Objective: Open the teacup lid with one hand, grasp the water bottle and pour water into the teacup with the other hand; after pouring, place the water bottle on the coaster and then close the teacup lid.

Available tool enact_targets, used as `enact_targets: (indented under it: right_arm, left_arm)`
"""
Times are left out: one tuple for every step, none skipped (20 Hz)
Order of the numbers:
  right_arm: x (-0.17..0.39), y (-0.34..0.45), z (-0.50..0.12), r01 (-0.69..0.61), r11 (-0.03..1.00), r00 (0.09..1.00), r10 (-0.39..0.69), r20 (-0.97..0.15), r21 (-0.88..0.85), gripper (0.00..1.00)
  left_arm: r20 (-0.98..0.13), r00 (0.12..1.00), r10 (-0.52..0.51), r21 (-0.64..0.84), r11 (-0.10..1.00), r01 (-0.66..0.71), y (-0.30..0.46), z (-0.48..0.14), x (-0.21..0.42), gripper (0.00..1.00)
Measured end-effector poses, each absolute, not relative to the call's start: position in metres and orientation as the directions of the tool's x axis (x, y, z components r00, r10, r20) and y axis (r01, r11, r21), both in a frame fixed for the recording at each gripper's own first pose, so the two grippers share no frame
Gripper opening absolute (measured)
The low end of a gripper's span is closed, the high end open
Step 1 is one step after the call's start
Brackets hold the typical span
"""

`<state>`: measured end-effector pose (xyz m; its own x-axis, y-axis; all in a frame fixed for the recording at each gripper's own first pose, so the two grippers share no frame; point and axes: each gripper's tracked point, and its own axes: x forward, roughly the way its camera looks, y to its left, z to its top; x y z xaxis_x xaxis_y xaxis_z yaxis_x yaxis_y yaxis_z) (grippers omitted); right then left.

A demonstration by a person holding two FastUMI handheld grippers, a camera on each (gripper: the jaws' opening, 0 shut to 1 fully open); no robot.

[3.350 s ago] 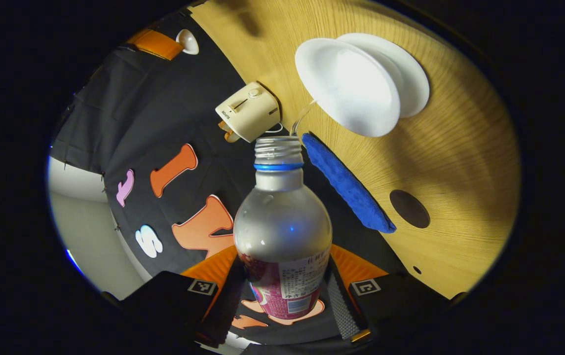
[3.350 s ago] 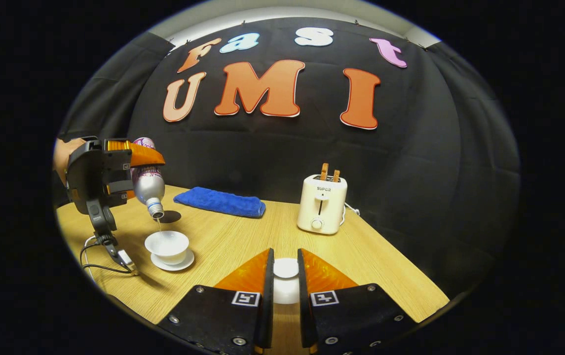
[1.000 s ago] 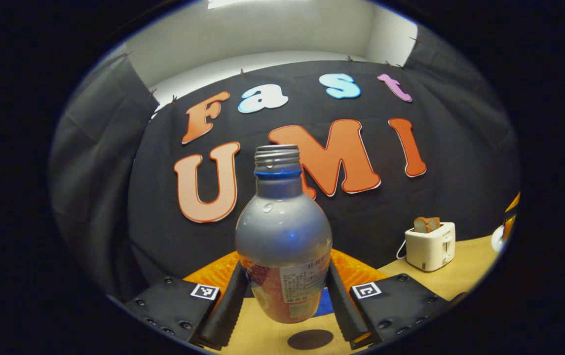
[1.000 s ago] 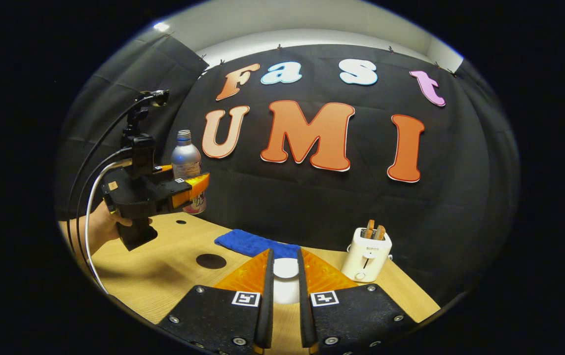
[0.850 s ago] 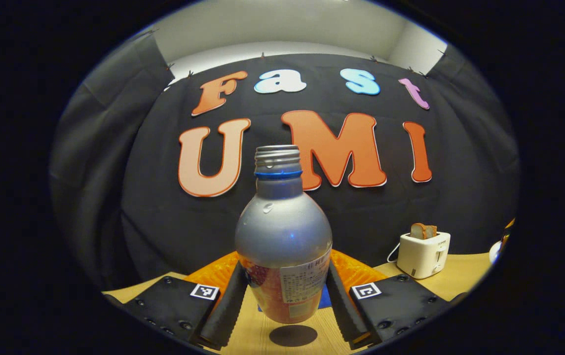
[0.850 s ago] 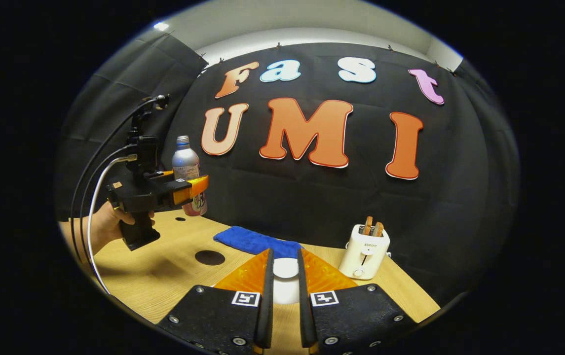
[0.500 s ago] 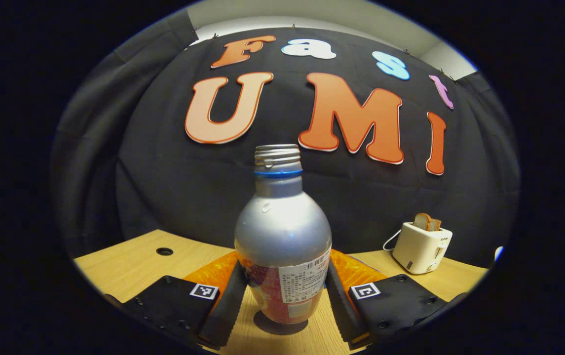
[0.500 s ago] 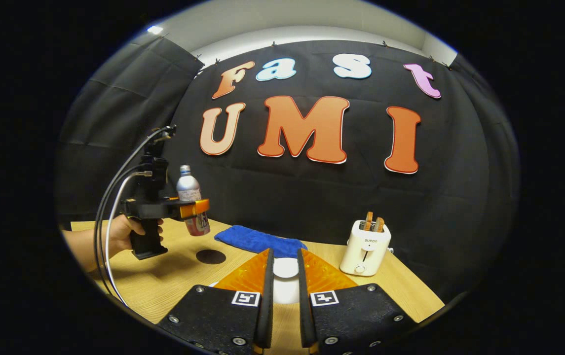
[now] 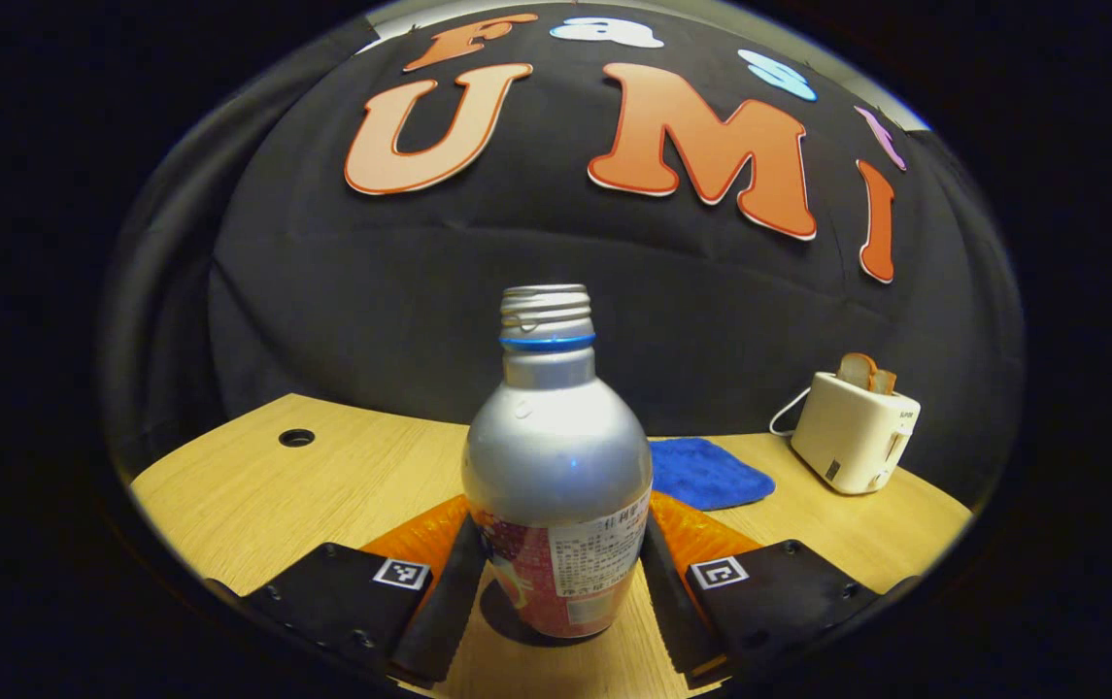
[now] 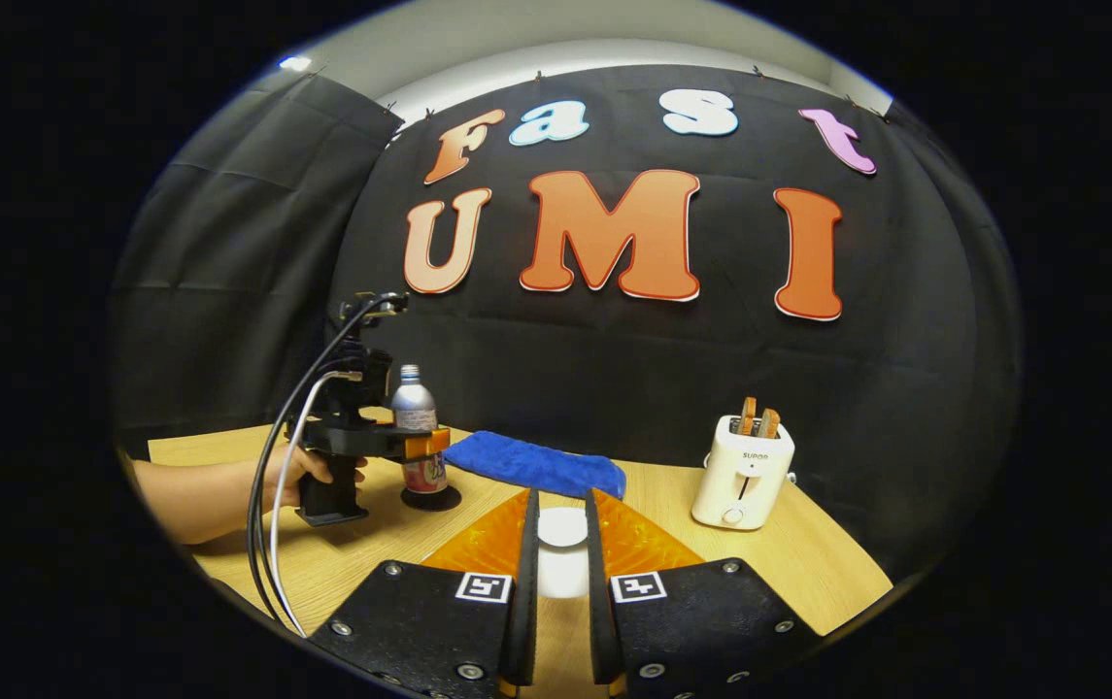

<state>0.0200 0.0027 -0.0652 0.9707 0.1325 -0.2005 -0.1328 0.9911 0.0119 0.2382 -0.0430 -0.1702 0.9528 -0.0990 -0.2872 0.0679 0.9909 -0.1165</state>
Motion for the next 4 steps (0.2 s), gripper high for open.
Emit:
enact_targets:
  right_arm:
    - [0.021, 0.005, -0.066, -0.136, 0.991, 0.969, 0.136, -0.206, 0.013, 0.23]
    - [0.022, 0.008, -0.070, -0.142, 0.990, 0.967, 0.142, -0.211, 0.015, 0.23]
    - [0.024, 0.009, -0.071, -0.142, 0.990, 0.967, 0.142, -0.213, 0.017, 0.23]
    - [0.025, 0.011, -0.073, -0.151, 0.988, 0.964, 0.152, -0.220, 0.020, 0.23]
  left_arm:
    - [-0.309, 0.945, -0.105, -0.117, 0.991, 0.072, -0.046, -0.178, 0.244, 0.82]
    - [-0.316, 0.944, -0.096, -0.110, 0.992, 0.063, -0.045, -0.182, 0.248, 0.79]
    - [-0.327, 0.940, -0.096, -0.103, 0.993, 0.065, -0.045, -0.187, 0.248, 0.82]
    - [-0.332, 0.939, -0.090, -0.099, 0.993, 0.060, -0.044, -0.190, 0.249, 0.80]
